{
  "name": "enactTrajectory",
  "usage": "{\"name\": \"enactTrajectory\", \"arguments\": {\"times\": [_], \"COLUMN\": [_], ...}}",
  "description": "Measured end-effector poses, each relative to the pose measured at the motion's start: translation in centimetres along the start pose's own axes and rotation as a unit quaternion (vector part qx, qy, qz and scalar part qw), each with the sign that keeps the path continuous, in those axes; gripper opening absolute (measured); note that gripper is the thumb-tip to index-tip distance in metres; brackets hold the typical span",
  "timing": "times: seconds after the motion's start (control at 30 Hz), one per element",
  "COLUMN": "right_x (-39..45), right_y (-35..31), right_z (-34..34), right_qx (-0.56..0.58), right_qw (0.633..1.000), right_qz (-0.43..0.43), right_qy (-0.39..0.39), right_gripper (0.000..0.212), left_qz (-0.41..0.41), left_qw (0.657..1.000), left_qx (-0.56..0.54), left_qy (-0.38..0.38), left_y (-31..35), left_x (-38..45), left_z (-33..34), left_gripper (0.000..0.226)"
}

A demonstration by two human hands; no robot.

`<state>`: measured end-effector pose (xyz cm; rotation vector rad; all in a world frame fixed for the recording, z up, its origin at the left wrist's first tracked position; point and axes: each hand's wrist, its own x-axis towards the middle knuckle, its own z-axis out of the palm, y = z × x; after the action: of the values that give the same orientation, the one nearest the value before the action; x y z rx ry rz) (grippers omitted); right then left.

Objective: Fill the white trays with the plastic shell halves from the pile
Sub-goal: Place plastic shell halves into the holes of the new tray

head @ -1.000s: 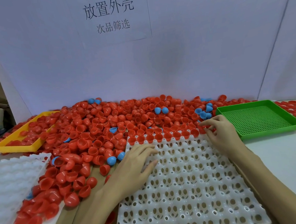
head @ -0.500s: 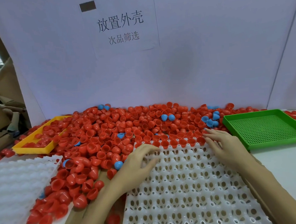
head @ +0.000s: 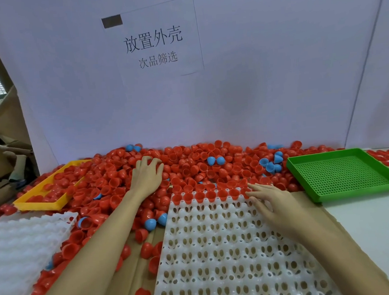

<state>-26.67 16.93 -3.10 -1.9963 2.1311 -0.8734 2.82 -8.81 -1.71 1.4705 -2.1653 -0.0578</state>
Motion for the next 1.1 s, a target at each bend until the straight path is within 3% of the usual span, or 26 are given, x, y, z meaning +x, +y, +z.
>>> {"name": "enactTrajectory", "arguments": {"times": [0.13,0.23,0.33,0.43,0.6,0.77,0.87,1.0,1.1], "right_x": [0.0,-0.2,-0.3,-0.3,-0.5,-0.6,-0.7,-1.0,-1.5], "right_y": [0.0,-0.2,-0.6,-1.2,-1.7,-1.9,-2.1,-3.2,-4.5], "right_z": [0.1,-0.1,-0.5,-0.6,-0.5,-0.6,-0.9,-1.9,-2.5], "right_qx": [-0.002,-0.006,-0.003,-0.002,-0.006,-0.001,0.0,0.057,0.165], "right_qw": [1.0,1.0,0.999,0.999,0.999,0.998,0.999,0.997,0.985], "right_qz": [-0.003,-0.01,-0.021,-0.034,-0.047,-0.053,-0.049,-0.05,-0.047], "right_qy": [0.012,0.022,0.03,0.03,0.024,0.022,0.017,0.012,-0.009], "right_gripper": [0.033,0.032,0.032,0.034,0.033,0.033,0.033,0.03,0.033], "left_qz": [0.02,0.02,0.028,0.049,0.085,0.113,0.13,0.166,0.183], "left_qw": [0.999,0.997,0.99,0.982,0.977,0.993,0.982,0.951,0.928], "left_qx": [-0.029,-0.028,0.056,0.151,0.176,0.032,-0.081,-0.24,-0.321], "left_qy": [0.012,-0.069,-0.125,-0.1,-0.088,0.031,0.11,0.105,0.053], "left_y": [1.4,2.3,2.0,1.7,2.1,1.7,2.4,5.1,7.4], "left_x": [2.1,3.8,4.3,4.2,4.0,1.6,-0.5,-5.4,-10.7], "left_z": [0.9,1.6,2.5,3.1,2.3,0.5,-1.3,-3.8,-4.3], "left_gripper": [0.034,0.035,0.04,0.042,0.042,0.046,0.036,0.014,0.016]}}
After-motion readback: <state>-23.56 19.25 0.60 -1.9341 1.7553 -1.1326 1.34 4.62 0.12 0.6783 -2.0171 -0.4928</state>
